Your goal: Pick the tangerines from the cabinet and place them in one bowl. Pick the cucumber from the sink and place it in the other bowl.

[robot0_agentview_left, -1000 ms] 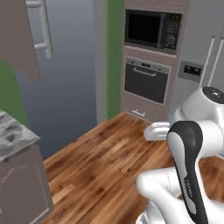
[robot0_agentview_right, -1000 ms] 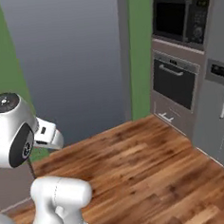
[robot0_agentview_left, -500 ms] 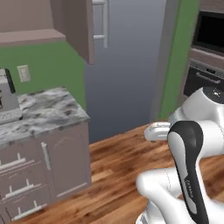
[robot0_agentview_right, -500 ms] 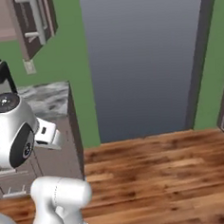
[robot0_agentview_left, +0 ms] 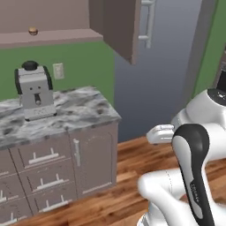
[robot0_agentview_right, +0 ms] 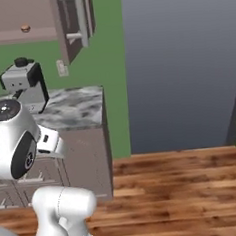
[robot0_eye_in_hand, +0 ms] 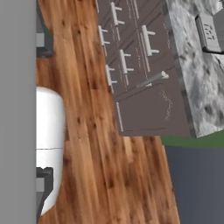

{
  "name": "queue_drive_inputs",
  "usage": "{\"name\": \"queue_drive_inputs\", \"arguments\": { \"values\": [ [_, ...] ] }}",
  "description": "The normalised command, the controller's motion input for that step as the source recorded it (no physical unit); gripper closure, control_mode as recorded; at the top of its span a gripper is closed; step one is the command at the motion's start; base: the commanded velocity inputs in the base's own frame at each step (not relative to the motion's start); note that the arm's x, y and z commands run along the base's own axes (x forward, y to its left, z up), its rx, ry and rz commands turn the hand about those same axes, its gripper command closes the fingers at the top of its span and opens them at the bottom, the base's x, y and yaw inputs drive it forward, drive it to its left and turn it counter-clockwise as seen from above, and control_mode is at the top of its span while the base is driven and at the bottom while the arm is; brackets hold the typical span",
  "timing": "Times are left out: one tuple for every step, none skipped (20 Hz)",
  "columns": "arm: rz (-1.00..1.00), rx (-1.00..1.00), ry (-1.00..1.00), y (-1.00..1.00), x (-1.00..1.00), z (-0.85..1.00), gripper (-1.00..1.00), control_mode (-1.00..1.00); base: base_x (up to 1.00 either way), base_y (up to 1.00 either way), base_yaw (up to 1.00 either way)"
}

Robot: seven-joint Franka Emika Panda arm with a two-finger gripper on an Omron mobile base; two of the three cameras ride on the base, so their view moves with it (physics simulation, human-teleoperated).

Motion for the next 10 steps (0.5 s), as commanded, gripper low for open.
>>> {"name": "queue_drive_inputs", "arguments": {
  "values": [
    [0.0, 0.0, 0.0, 0.0, 0.0, 0.0, -1.0, 1.0, 0.68, 0.79, -0.09],
    [0.0, 0.0, 0.0, 0.0, 0.0, 0.0, -1.0, 1.0, 0.68, 0.79, -0.1],
    [0.0, 0.0, 0.0, 0.0, 0.0, 0.0, -1.0, 1.0, 0.69, 0.78, -0.11],
    [0.0, 0.0, 0.0, 0.0, 0.0, 0.0, -1.0, 1.0, 0.69, 0.79, -0.13],
    [0.0, 0.0, 0.0, 0.0, 0.0, 0.0, -1.0, 1.0, 0.68, 0.79, -0.13],
    [0.0, 0.0, 0.0, 0.0, 0.0, 0.0, -1.0, 1.0, 0.67, 0.76, -0.13],
    [0.0, 0.0, 0.0, 0.0, 0.0, 0.0, -1.0, 1.0, 0.69, 0.62, -0.08],
    [0.0, 0.0, 0.0, 0.0, 0.0, 0.0, -1.0, 1.0, 0.61, 0.59, 0.0],
    [0.0, 0.0, 0.0, 0.0, 0.0, 0.0, -1.0, 1.0, 0.5, 0.65, 0.0],
    [0.0, 0.0, 0.0, 0.0, 0.0, 0.0, -1.0, 1.0, 0.34, 0.75, 0.0]
  ]
}}
